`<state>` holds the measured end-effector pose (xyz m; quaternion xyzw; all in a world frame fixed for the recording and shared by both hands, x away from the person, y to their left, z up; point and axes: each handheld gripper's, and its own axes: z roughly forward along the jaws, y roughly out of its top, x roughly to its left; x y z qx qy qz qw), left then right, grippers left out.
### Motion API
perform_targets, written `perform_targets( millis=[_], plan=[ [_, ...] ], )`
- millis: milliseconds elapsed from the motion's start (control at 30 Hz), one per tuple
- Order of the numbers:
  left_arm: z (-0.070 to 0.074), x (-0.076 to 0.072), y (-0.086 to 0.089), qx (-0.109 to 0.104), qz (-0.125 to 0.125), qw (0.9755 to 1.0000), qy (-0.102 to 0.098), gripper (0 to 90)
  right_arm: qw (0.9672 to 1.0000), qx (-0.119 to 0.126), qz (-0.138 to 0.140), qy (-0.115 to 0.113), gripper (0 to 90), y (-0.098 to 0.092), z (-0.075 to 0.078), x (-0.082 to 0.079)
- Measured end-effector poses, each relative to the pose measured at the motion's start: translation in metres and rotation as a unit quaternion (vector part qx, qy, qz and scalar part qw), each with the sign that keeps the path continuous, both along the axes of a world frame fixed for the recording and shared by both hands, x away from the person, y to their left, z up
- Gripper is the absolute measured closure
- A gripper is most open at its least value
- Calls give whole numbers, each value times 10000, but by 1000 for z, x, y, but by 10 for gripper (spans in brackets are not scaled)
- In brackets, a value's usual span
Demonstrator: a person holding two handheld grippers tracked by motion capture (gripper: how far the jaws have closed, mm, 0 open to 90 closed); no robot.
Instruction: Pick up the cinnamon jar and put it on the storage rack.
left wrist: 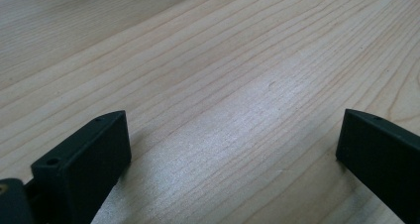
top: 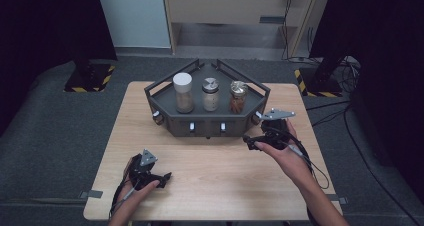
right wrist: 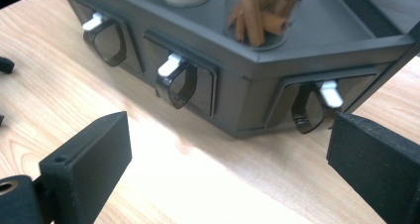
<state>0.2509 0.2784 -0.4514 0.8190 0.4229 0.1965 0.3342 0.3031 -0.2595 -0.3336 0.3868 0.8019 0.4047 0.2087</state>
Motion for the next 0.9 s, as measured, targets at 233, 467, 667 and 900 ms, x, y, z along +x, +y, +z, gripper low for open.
perform_targets(
  millis=[233, 467, 667, 900],
  plan=[
    [0, 0, 0, -1, 0, 10000, 0, 0, 9999, 20, 81, 77, 36, 1, -9, -6],
    [0, 0, 0, -2, 1, 10000, 0, 0, 9998, -3, 149, 165, 35, 2, -17, -12],
    [0, 0, 0, 0, 0, 10000, -1, 0, 9993, 2, 175, 328, 35, 4, -35, -15],
    [0, 0, 0, -2, 0, 10000, 0, 0, 9987, -95, 156, 474, 41, 11, -61, -18]
  ],
)
